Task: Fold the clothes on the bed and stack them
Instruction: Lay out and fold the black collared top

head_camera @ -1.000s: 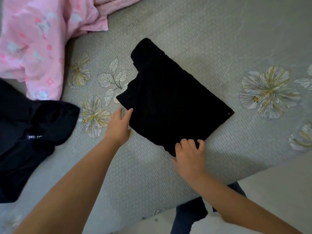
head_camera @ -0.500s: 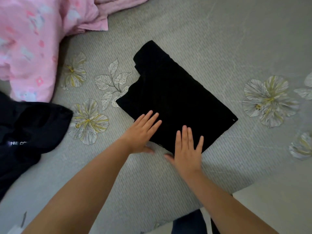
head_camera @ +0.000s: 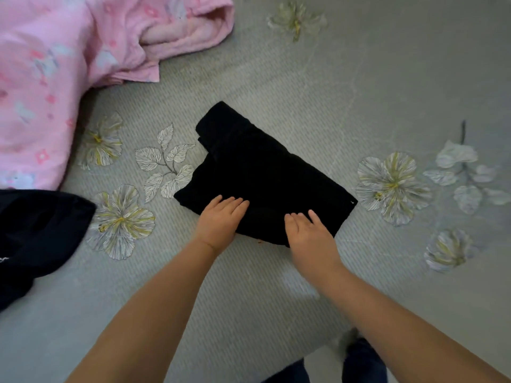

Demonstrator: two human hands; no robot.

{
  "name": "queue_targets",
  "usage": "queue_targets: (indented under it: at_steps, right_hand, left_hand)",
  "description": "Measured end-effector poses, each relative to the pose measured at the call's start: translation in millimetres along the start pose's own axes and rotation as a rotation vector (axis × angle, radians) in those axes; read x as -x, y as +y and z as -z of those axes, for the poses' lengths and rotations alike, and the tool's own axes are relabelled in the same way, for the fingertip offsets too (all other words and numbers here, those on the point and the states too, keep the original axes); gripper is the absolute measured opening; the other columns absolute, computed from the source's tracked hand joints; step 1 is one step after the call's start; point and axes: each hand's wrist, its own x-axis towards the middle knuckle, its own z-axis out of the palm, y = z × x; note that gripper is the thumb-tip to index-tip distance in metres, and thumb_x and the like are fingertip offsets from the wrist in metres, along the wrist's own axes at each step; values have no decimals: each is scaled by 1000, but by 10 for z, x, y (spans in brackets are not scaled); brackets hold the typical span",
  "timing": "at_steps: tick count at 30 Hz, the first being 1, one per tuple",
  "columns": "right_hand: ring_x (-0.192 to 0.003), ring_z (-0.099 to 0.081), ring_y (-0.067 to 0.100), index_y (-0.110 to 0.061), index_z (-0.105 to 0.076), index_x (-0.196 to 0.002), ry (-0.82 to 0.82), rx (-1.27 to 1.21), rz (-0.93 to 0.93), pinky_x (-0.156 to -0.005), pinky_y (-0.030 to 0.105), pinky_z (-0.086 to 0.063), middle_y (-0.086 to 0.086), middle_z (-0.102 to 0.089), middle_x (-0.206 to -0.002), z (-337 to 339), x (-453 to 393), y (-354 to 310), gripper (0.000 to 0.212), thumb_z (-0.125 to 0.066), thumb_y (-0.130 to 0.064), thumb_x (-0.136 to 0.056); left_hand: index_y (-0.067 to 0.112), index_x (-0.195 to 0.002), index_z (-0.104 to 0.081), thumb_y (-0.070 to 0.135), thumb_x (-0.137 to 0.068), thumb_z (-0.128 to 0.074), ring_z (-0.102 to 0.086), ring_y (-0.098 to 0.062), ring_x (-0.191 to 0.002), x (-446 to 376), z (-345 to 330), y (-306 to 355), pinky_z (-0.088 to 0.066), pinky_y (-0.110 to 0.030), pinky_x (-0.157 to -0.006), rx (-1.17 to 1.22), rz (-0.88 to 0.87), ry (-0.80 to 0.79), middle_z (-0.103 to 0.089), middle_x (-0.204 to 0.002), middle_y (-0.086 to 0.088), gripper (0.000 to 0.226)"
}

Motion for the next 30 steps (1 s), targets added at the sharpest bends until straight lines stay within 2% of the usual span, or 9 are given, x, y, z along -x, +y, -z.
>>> queue_targets:
  at_steps: [3,5,6,8,11,14,19,24,30]
  right_hand:
    - [-136,-32,25,7,-24,-139,-33,43,-36,-115,33,-14,21,-34,-144,308,57,342,62,-53,-3,-86]
    - [-129,-41,34,14,-31,-134,59,19,-57,-108,37,-30,29,-40,-137,630,153,599,62,-60,6,-79]
    - [-115,-55,37,17,-45,-123,155,-16,-69,-95,38,-45,33,-52,-123,804,223,731,62,-70,11,-66]
    - [-100,-64,34,15,-56,-111,243,-76,-110,-76,34,-54,30,-61,-111,1148,378,1015,59,-76,13,-56]
    - [-119,-53,28,7,-43,-130,329,-76,-97,-91,31,-46,23,-48,-133,1559,667,1539,56,-63,2,-78]
    - [-131,-37,16,-10,-25,-142,345,-83,-108,-97,27,-36,4,-32,-148,1874,1023,2163,52,-42,-12,-93]
    - [-122,-46,19,-13,-30,-140,444,-63,-95,-88,28,-41,2,-41,-141,2443,1815,3179,49,-44,-17,-93]
    - [-116,-50,23,-15,-36,-136,551,-44,-158,-81,32,-44,3,-46,-137,3024,2582,4079,46,-47,-17,-91]
    - [-107,-53,23,-14,-42,-124,639,58,-200,-74,29,-41,2,-52,-125,3734,3048,5040,33,-44,-18,-91]
  left_hand:
    - [-7,-90,-70,-8,-26,-86,-70,-30,-71,-208,390,212,-55,-46,-57,8,-13,47,-72,-81,-17,66]
    - [-10,-93,-68,-10,-30,-85,-70,-33,-72,-404,736,367,-54,-48,-59,-3,-27,104,-71,-83,-21,65]
    - [-12,-94,-67,-11,-32,-84,-69,-35,-74,-523,929,459,-54,-50,-60,-18,-46,122,-70,-85,-23,64]
    - [-14,-105,-61,-11,-44,-82,-67,-37,-87,-781,1336,701,-52,-50,-75,-54,-76,117,-66,-99,-27,65]
    - [1,-143,-22,8,-89,-46,-33,-23,-134,-1142,1850,1152,-17,-32,-112,-143,-99,18,-32,-147,-15,59]
    - [9,-146,-13,15,-94,-36,-24,-18,-137,-1435,2329,1722,-11,-27,-110,-164,-92,22,-24,-151,-7,57]
    - [9,-145,-18,12,-94,-40,-26,-19,-136,-1783,3073,2885,-16,-27,-108,-186,-119,153,-28,-149,-6,55]
    - [9,-146,-13,17,-96,-36,-16,-18,-141,-2211,3701,3991,-5,-26,-112,-203,-157,255,-19,-153,-7,55]
    - [7,-145,-15,14,-95,-35,-18,-19,-140,-2875,4394,4855,-6,-25,-110,-250,-195,370,-21,-152,-8,54]
